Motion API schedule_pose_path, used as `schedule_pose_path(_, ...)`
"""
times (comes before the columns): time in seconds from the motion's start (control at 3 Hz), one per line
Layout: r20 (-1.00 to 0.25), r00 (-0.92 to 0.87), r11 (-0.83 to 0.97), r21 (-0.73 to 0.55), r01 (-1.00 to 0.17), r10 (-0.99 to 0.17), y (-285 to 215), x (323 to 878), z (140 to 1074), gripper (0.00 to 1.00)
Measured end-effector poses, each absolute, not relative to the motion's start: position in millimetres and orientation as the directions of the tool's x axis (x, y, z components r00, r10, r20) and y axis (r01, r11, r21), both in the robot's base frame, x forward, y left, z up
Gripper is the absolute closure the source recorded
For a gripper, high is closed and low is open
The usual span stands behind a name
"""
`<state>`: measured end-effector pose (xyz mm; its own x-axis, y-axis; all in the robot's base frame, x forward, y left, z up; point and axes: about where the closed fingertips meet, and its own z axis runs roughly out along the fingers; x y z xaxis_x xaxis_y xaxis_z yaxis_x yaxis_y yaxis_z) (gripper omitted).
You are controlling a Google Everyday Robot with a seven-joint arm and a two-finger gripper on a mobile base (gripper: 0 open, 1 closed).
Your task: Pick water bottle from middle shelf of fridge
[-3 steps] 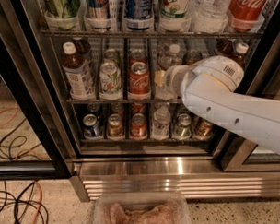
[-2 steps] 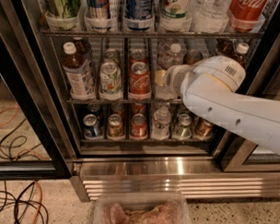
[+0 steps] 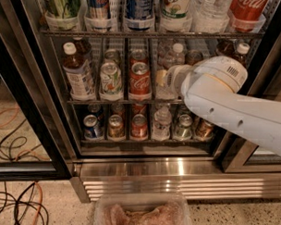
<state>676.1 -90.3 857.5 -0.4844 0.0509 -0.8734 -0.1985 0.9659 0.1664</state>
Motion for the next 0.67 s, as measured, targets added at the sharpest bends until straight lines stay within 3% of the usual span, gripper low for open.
schedule_pose_path(0.67,-0.875,-0.482,0.963,0.173,-0.205,0.054,-89.2,674.2,858.5,1.00)
